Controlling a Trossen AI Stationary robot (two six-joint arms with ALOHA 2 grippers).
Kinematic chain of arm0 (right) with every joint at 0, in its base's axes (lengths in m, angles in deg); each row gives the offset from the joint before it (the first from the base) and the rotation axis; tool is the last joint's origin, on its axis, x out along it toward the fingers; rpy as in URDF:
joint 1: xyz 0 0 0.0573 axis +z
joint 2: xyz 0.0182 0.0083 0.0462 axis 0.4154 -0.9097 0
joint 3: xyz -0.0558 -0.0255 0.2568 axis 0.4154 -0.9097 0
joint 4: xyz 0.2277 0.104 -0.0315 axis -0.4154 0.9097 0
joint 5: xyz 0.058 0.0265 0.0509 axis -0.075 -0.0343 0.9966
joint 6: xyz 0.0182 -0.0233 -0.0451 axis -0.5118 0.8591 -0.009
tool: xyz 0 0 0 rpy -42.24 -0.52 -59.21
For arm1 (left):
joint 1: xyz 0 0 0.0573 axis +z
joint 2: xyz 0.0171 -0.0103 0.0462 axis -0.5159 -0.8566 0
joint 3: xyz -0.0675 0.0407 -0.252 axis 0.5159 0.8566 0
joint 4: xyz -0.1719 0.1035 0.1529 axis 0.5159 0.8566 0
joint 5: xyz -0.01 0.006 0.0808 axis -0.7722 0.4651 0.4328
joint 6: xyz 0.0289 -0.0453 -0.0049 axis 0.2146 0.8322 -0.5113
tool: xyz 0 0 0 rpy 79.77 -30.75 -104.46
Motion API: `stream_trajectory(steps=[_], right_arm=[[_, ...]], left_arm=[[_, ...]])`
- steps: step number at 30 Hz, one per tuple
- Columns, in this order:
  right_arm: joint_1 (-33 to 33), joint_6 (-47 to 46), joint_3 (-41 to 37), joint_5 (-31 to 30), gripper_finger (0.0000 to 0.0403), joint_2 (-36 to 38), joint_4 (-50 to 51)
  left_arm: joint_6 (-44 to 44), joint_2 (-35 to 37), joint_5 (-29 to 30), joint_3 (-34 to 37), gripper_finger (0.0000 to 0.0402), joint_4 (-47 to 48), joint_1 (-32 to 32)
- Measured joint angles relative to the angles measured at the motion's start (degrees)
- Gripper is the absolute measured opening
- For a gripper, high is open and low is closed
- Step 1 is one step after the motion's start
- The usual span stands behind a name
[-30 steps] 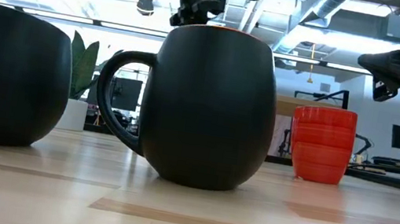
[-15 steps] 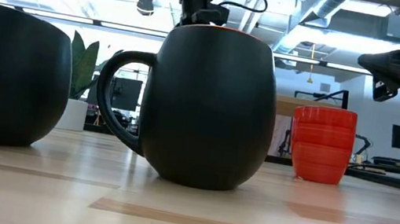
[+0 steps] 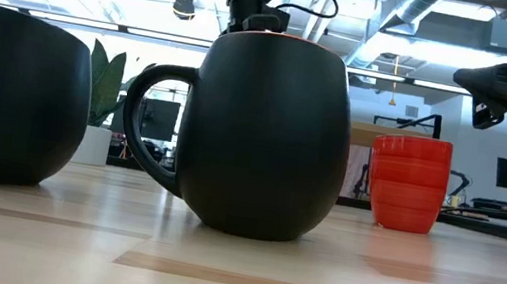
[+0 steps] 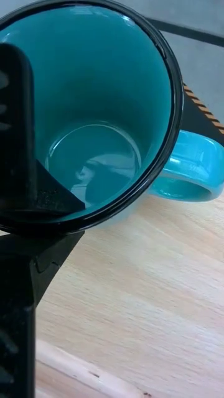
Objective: Place coffee mugs
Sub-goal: Put the blue mug on the shelf, then put the red mug on the shelf
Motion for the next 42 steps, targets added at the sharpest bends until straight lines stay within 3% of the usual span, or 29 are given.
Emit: stream_trajectory(steps=[4, 12, 17, 26, 31, 34, 39, 42], right_arm=[[0.0, 0.0, 0.0, 0.0, 0.0048, 0.0, 0.0], [0.0, 0.0, 0.0, 0.0, 0.0048, 0.0, 0.0], [0.0, 0.0, 0.0, 0.0, 0.0048, 0.0, 0.0], [0.0, 0.0, 0.0, 0.0, 0.0048, 0.0, 0.0], [0.0, 0.0, 0.0, 0.0, 0.0048, 0.0, 0.0], [0.0, 0.0, 0.0, 0.0, 0.0048, 0.0, 0.0], [0.0, 0.0, 0.0, 0.0, 0.0048, 0.0, 0.0], [0.0, 0.0, 0.0, 0.0, 0.0048, 0.0, 0.0]], left_arm=[[0.5, 0.0, -0.3, 0.0, 0.0027, 0.0, 0.0], [0.5, 0.0, 0.2, 0.0, 0.0125, 0.0, -0.7], [0.7, 0.2, 0.3, -3.3, 0.0163, 1.8, -0.8], [6.1, 9.7, 2.9, -3.0, 0.0171, -1.4, -0.9], [9.4, 14.8, -2.5, -3.0, 0.0171, -2.0, -4.1], [10.8, 16.8, -2.7, -3.0, 0.0171, -2.5, -8.2], [11.9, 18.6, 6.0, -2.4, 0.0171, -3.8, -17.0], [11.9, 20.7, 10.3, 2.7, 0.0171, -7.6, -22.5]])
